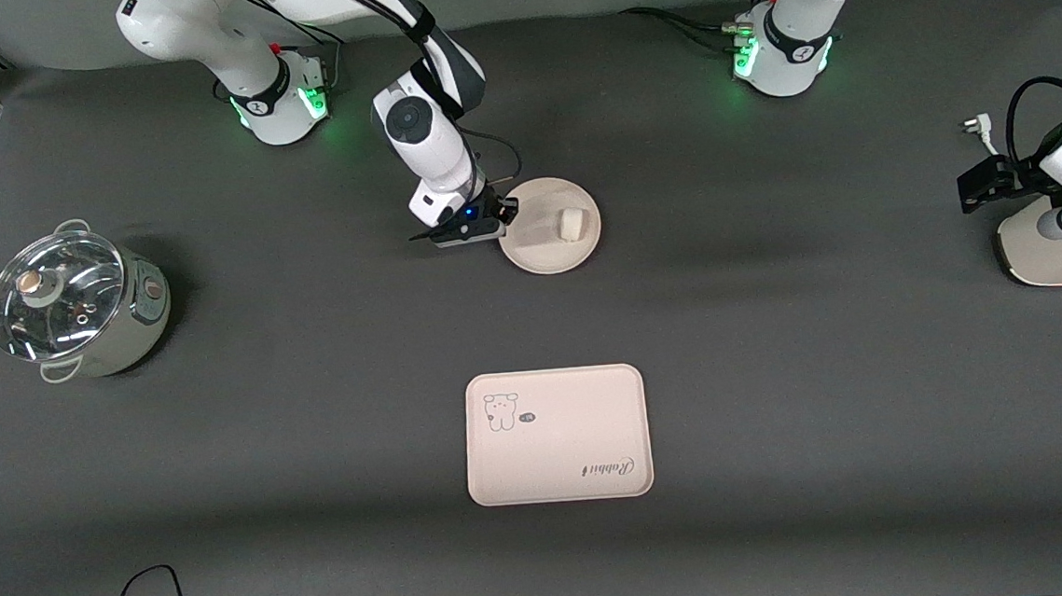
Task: Place bun in plate and plate on tray
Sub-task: 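Grasp the plate rim with the right gripper and lift it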
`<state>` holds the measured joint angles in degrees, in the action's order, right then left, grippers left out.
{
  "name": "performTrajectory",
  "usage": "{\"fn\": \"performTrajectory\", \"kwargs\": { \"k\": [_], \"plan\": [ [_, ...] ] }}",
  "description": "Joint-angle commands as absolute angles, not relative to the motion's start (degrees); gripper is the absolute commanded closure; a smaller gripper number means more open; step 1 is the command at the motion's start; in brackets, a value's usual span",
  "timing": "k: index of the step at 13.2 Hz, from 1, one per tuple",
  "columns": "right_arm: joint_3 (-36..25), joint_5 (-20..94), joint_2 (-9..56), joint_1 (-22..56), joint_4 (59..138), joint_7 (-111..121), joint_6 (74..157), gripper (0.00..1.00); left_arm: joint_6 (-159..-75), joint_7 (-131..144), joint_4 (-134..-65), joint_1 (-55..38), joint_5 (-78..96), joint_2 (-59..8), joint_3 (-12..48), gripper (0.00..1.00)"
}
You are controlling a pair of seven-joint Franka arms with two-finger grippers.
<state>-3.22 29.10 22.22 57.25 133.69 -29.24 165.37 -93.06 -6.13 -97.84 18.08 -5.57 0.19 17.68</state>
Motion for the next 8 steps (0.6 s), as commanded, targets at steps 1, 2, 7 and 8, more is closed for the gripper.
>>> {"fn": "performTrajectory", "kwargs": {
  "k": [1,2,7,8],
  "plan": [
    [-3.43,30.94,21.62,57.66,133.77,-27.42,164.71,1.00,-93.87,-7.38,-99.76,18.37,-5.36,2.37,17.58,0.00],
    [-3.51,30.94,21.01,57.57,133.77,-27.42,163.92,1.00,-93.87,-7.38,-99.76,18.37,-5.36,2.37,17.49,0.00],
    [-4.04,31.03,7.76,55.29,133.68,-26.19,150.32,1.00,-93.96,-7.38,-99.76,18.37,-5.36,2.37,17.58,0.00],
    [-4.04,30.94,5.56,54.76,133.68,-26.19,148.90,1.00,-94.04,-7.38,-99.76,18.37,-5.36,2.37,17.58,0.00]
  ]
}}
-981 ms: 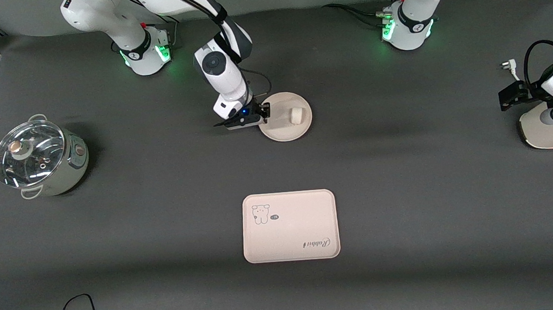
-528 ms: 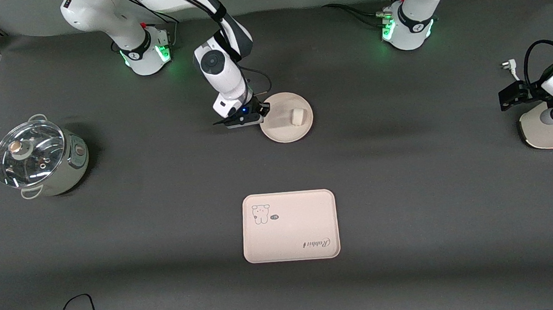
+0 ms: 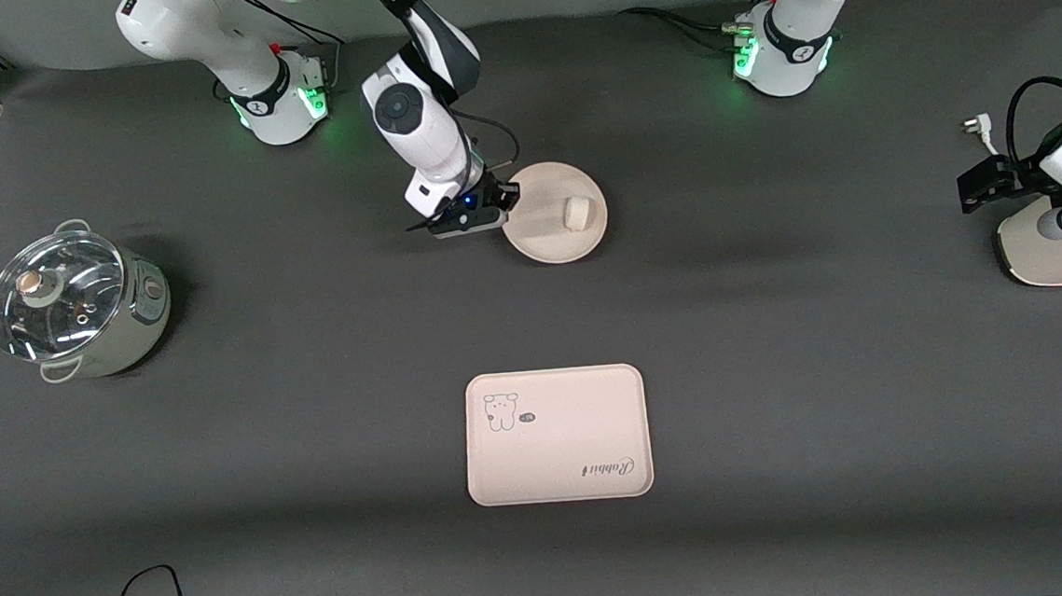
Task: Place bun in plate and plate on tray
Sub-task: 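Grasp the plate rim with the right gripper and lift it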
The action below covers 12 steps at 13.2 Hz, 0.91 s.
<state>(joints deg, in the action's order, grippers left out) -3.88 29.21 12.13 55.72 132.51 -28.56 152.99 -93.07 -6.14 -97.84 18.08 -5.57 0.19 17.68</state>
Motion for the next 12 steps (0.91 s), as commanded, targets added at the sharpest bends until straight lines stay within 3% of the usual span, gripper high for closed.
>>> {"fn": "performTrajectory", "kwargs": {
  "k": [1,4,6,10,12],
  "plan": [
    [-4.04,30.94,3.88,54.49,133.42,-26.02,147.76,1.00,-94.13,-7.38,-99.76,18.37,-5.36,2.29,17.58,0.00],
    [-4.13,30.50,2.20,53.62,132.11,-25.93,147.13,1.00,-94.13,-7.29,-99.67,18.37,-5.36,2.29,17.58,0.00],
    [-4.04,30.06,4.38,50.82,128.87,-23.58,147.13,1.00,-94.13,-7.29,-99.67,18.37,-5.36,2.29,17.58,0.00],
    [-4.39,30.06,16.23,44.04,113.78,-17.58,145.72,1.00,-94.22,-7.29,-99.67,18.28,-5.36,2.29,17.58,0.00],
    [-5.09,30.15,24.30,41.50,101.84,-17.49,142.58,1.00,-94.31,-7.38,-99.67,18.28,-5.36,2.20,17.58,0.00]
  ]
}}
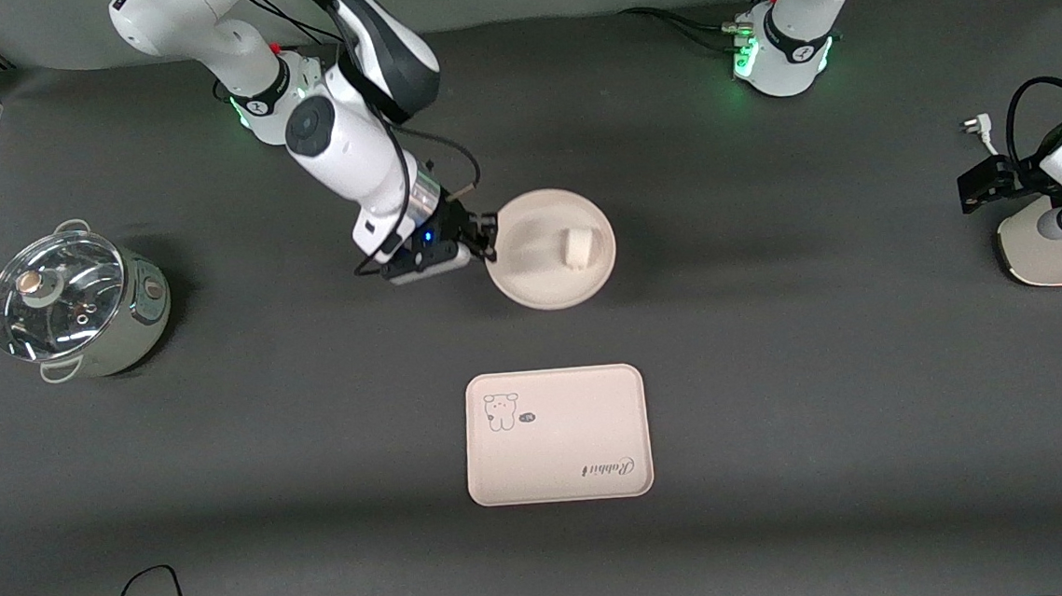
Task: Place bun in plate and plate on tray
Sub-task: 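Carry the plate with the right gripper over the rabbit tray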
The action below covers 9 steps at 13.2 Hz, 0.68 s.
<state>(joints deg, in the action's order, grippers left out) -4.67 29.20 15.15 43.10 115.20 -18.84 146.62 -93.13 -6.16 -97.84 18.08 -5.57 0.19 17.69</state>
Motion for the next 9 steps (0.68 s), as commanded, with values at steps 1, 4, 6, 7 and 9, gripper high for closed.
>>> {"fn": "performTrajectory", "kwargs": {
  "k": [1,4,6,7,9],
  "plan": [
    [-5.79,29.97,28.70,40.09,94.73,-17.32,139.51,1.00,-94.31,-7.38,-99.67,18.28,-5.36,2.20,17.58,0.00],
    [-8.61,29.53,39.00,37.89,78.53,-15.91,134.14,1.00,-94.31,-7.38,-99.49,18.28,-5.36,2.02,17.58,0.00],
    [-8.96,29.71,45.06,36.13,69.84,-15.91,130.88,1.00,-94.31,-7.38,-99.49,18.28,-5.36,2.02,17.58,0.00],
    [-8.88,29.97,47.70,34.82,65.61,-15.91,129.91,1.00,-94.31,-7.30,-99.49,18.28,-5.36,2.02,17.58,0.00],
    [-8.88,30.41,51.05,33.67,62.59,-16.00,129.90,1.00,-94.31,-7.38,-99.49,18.37,-5.36,2.02,17.58,0.00]
  ]
}}
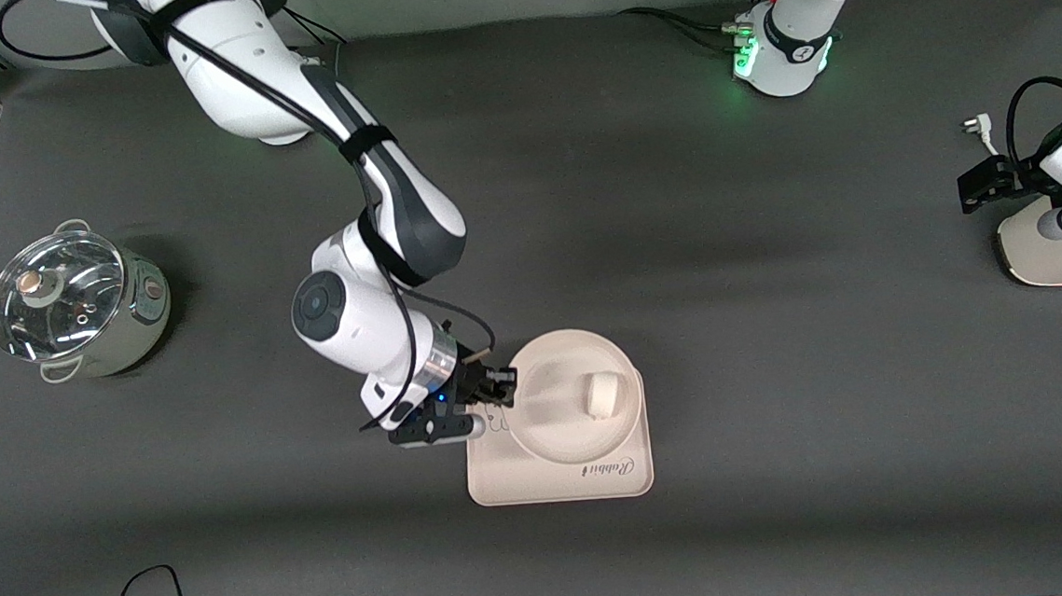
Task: Place bun in plate and plate on tray
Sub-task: 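Carry the plate with the right gripper over the rabbit tray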
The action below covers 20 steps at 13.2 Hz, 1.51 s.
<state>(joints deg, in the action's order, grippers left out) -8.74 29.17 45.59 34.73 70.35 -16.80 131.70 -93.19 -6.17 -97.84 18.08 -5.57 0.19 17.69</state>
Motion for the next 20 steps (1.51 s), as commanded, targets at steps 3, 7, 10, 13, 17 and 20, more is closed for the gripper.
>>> {"fn": "performTrajectory", "kwargs": {
  "k": [3,7,10,13,17,20],
  "plan": [
    [-8.44,31.63,55.88,33.40,62.05,-16.08,135.15,1.00,-94.22,-7.47,-99.58,18.37,-5.27,2.11,17.49,0.00],
    [-8.44,35.60,59.23,33.57,62.67,-15.73,138.96,1.00,-94.22,-7.30,-99.67,18.28,-5.19,2.20,17.40,0.00],
    [-8.44,35.68,60.90,33.57,63.28,-15.56,139.04,1.00,-94.31,-7.03,-99.58,18.28,-5.19,2.28,17.40,0.00],
    [-8.26,35.68,61.43,33.66,63.46,-15.56,138.96,0.95,-94.31,-6.94,-99.58,18.28,-5.10,2.29,17.40,0.00],
    [-8.26,35.68,61.35,33.92,63.54,-15.56,138.96,0.00,-94.31,-6.94,-99.58,18.19,-5.10,2.29,17.40,0.00],
    [-8.70,34.89,58.38,33.66,63.54,-15.73,134.50,0.00,-94.22,-7.12,-99.58,18.19,-5.10,2.29,17.40,0.00]
  ]
}}
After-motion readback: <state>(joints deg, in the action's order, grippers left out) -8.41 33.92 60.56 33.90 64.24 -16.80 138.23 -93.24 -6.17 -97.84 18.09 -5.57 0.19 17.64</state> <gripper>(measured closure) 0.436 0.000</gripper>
